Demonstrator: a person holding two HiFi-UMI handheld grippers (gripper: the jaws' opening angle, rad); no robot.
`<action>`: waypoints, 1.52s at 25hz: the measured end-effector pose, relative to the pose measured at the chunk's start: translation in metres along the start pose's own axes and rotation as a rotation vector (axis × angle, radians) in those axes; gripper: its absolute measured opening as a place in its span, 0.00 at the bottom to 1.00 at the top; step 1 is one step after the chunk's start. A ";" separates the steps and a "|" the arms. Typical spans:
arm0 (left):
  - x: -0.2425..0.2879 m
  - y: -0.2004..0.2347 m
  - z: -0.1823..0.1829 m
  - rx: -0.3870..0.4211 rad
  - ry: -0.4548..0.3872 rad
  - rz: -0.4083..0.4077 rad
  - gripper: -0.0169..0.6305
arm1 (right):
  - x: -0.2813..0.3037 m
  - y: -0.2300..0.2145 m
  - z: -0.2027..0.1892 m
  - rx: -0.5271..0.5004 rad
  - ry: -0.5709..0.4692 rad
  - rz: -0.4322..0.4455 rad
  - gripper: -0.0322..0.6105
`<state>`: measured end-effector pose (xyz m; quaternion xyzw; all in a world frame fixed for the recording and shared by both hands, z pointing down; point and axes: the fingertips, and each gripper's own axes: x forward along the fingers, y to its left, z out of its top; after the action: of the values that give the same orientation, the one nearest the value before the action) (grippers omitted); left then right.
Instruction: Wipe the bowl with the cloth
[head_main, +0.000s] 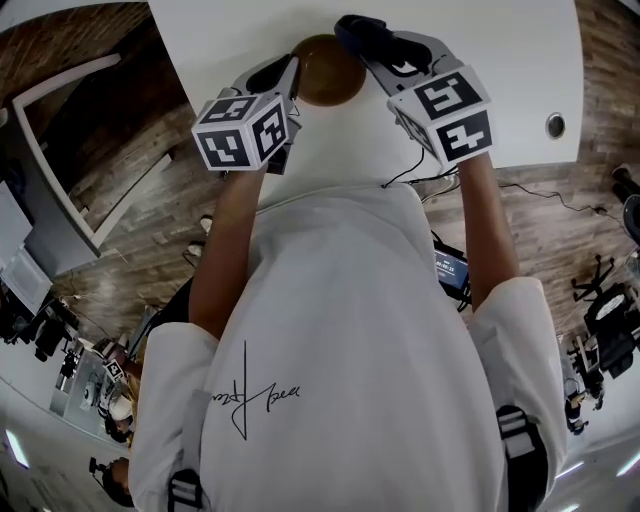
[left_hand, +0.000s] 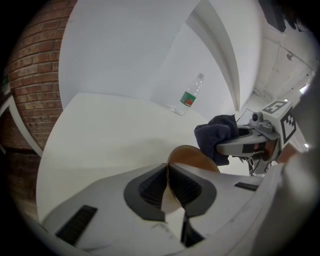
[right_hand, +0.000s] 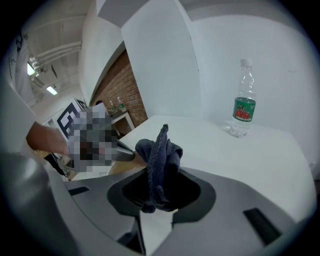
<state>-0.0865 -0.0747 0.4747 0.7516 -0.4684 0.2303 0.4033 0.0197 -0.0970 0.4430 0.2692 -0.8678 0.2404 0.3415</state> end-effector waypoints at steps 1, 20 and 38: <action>0.000 0.002 0.002 -0.002 -0.002 0.003 0.04 | 0.002 0.000 0.003 -0.015 -0.001 -0.007 0.21; 0.001 0.002 0.004 0.008 0.007 0.005 0.04 | 0.013 0.004 0.020 -0.129 -0.010 -0.032 0.21; 0.003 0.000 0.004 0.018 0.008 0.003 0.04 | 0.026 0.012 0.029 -0.286 -0.006 -0.041 0.21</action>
<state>-0.0858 -0.0796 0.4744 0.7537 -0.4658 0.2378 0.3980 -0.0179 -0.1135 0.4397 0.2362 -0.8885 0.1063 0.3787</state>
